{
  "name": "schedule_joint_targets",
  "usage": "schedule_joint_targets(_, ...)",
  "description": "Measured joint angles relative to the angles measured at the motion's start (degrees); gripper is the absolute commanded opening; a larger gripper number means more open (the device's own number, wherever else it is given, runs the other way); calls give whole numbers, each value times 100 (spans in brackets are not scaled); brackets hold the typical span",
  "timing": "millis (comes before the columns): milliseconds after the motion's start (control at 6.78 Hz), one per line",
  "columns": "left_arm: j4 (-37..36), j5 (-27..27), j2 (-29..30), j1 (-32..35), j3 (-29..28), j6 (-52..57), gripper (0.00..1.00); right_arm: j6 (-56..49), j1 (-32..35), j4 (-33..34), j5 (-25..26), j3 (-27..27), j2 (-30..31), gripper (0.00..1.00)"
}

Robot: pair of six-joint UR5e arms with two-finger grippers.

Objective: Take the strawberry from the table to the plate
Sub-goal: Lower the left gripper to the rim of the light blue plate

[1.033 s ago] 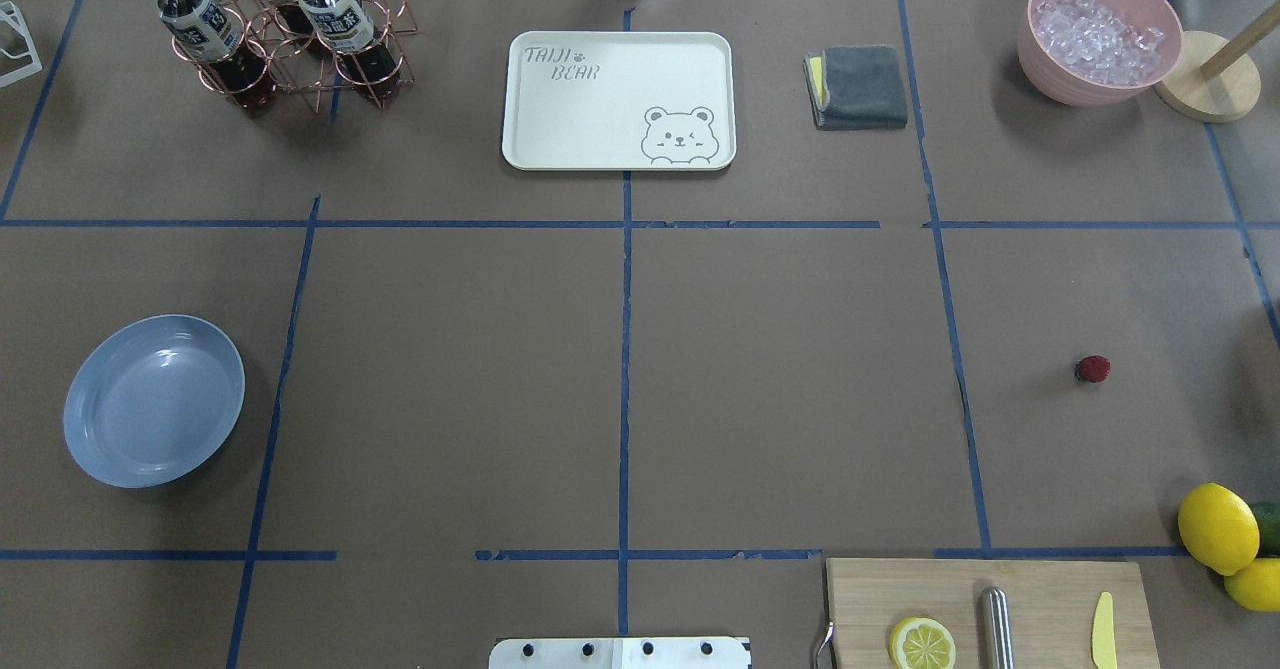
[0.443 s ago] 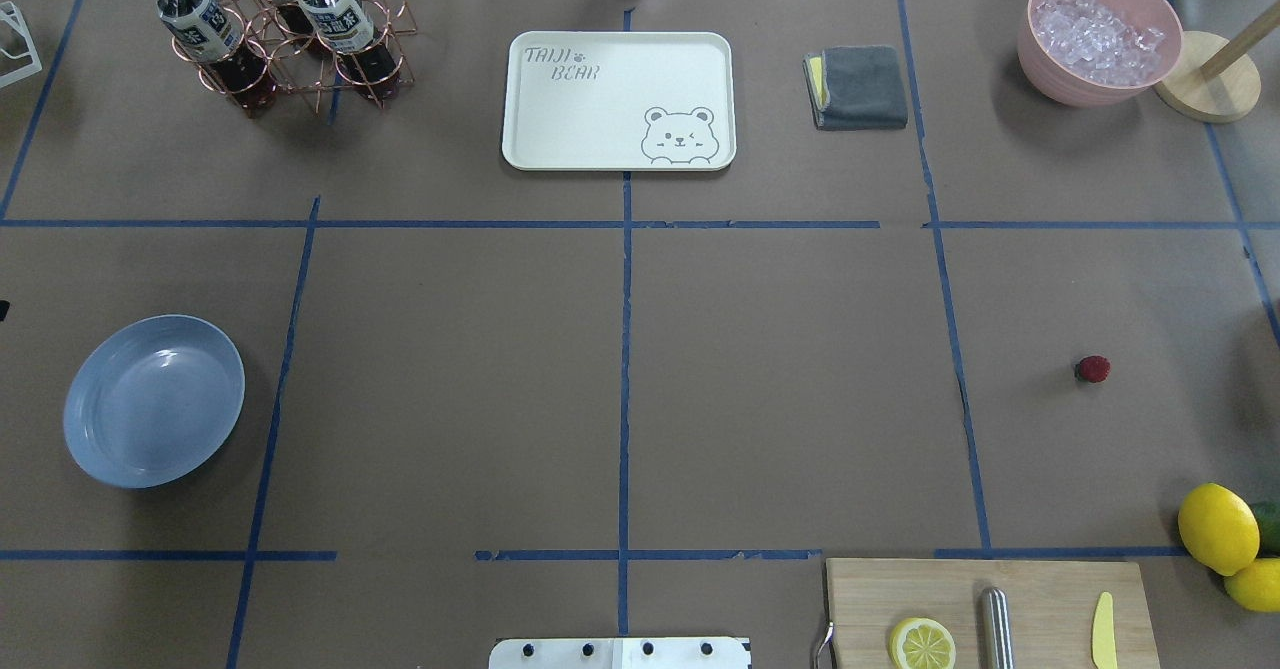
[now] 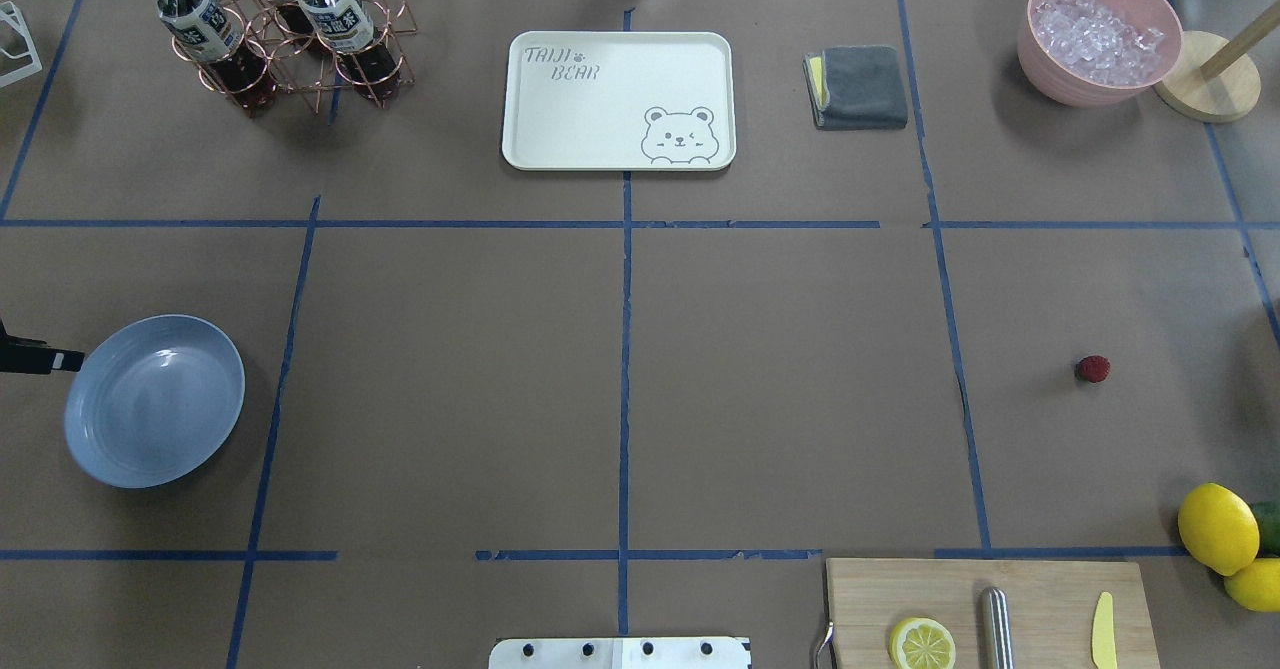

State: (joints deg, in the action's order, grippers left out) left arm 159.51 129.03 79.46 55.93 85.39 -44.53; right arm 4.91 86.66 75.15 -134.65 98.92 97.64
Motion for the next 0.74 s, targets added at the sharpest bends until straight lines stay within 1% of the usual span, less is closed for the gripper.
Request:
schedule_joint_targets(148, 57, -78, 0, -155, -22, -185, 46, 1, 0, 0, 0, 1, 12, 100)
schedule_joint_targets(295, 79, -121, 0, -269, -41, -261, 39, 1, 0, 0, 2, -1, 18, 100)
schedule_joint_targets(443, 84, -191, 0, -372, -52, -287, 12, 3, 0, 0, 4, -4, 23, 100)
schedule_joint_targets(590, 85, -273, 0, -454, -55, -299, 0, 7, 0, 0, 2, -3, 26, 100)
schedule_joint_targets(738, 90, -310, 0, -506, -51, -307, 0, 9, 0, 2, 1, 0, 27, 100)
